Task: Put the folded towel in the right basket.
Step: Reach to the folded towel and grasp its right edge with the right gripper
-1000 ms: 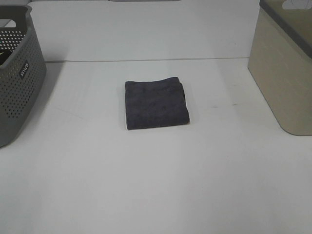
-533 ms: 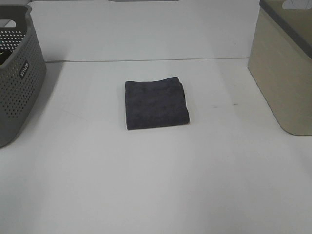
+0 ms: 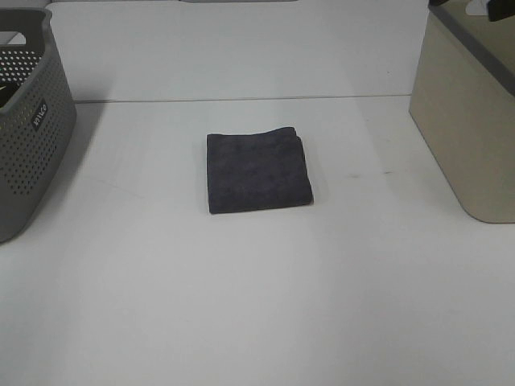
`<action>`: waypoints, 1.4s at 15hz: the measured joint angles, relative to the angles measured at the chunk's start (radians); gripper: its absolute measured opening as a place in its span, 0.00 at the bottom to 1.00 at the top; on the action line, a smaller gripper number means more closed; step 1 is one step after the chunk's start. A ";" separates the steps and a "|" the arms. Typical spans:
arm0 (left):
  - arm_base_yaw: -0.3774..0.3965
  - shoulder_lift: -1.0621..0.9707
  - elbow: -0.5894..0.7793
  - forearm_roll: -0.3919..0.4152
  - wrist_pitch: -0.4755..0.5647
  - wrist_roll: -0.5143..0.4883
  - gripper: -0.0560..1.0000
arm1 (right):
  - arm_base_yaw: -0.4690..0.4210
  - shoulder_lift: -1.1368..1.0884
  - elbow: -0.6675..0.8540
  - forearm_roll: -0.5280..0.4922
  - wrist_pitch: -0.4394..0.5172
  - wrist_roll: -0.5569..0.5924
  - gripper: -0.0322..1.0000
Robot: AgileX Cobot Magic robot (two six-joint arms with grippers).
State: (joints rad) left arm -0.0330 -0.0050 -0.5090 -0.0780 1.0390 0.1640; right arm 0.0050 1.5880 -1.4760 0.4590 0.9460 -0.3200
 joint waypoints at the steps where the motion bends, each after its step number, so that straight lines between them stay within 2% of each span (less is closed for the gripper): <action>1: 0.000 0.000 0.000 0.000 0.000 0.000 0.99 | 0.040 0.056 -0.043 0.001 0.010 0.000 0.79; 3: 0.000 0.000 0.000 0.000 0.000 0.000 0.99 | 0.166 0.202 -0.155 0.006 0.011 0.000 0.78; 6: 0.000 0.000 0.000 0.000 0.000 0.000 0.99 | 0.223 0.327 -0.230 0.011 0.028 0.000 0.78; 11: 0.000 0.000 0.000 0.000 0.000 0.000 0.99 | 0.228 0.563 -0.377 0.014 0.142 0.026 0.78; 21: 0.000 0.000 0.000 0.000 0.000 0.000 0.99 | 0.210 0.943 -0.693 0.018 0.215 0.090 0.77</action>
State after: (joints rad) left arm -0.0330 -0.0050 -0.5090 -0.0780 1.0390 0.1640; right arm 0.2150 2.5310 -2.1690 0.4770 1.1610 -0.2300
